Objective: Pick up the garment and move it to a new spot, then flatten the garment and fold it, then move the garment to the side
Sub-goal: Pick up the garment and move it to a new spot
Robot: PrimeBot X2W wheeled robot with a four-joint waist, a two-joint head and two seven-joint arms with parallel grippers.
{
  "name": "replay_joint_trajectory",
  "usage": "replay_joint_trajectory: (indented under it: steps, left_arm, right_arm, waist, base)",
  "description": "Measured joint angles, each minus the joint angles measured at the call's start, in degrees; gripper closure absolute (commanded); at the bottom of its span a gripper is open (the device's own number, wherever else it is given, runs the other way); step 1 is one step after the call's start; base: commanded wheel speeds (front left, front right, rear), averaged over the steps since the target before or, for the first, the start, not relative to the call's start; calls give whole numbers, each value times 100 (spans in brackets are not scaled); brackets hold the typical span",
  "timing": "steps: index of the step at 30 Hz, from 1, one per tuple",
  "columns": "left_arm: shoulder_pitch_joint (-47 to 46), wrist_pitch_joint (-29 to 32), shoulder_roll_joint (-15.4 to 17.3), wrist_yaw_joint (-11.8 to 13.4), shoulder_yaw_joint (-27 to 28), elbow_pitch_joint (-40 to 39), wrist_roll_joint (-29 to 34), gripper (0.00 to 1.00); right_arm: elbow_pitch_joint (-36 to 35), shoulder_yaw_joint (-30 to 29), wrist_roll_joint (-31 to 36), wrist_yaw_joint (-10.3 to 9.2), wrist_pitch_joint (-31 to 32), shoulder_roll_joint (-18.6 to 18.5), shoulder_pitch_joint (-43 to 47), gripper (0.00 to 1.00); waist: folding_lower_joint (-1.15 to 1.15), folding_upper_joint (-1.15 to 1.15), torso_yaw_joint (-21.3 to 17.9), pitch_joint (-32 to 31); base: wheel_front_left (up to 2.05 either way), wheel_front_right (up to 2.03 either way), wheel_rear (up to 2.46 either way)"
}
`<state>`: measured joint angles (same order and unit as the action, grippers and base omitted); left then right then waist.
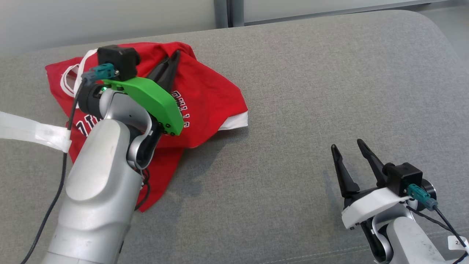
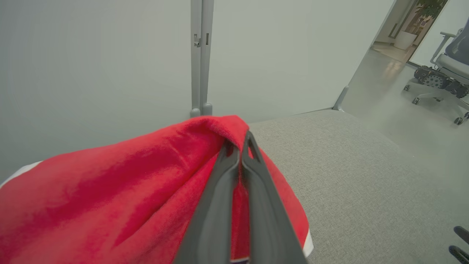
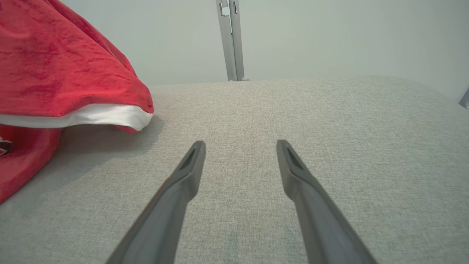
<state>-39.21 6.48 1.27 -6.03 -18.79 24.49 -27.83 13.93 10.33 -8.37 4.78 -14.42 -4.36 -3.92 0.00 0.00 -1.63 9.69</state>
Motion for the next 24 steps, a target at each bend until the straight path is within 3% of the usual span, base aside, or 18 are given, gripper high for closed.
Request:
replay_joint_trajectory:
  steps: [15,24]
  left_arm:
    - [113,99,33,-23,-1534,-1057,-1076,100]
    - [115,108,63,415,-2030,-1012,-1170,100]
  right_arm:
    - [36,240,1,75,-1,82,-7,0]
    - [49,324,-10,76,0,102,-7,0]
  waist:
    - [0,0,-371,-111]
    - [0,0,-855,-122]
  base:
    - [0,0,0]
    - [0,0,0]
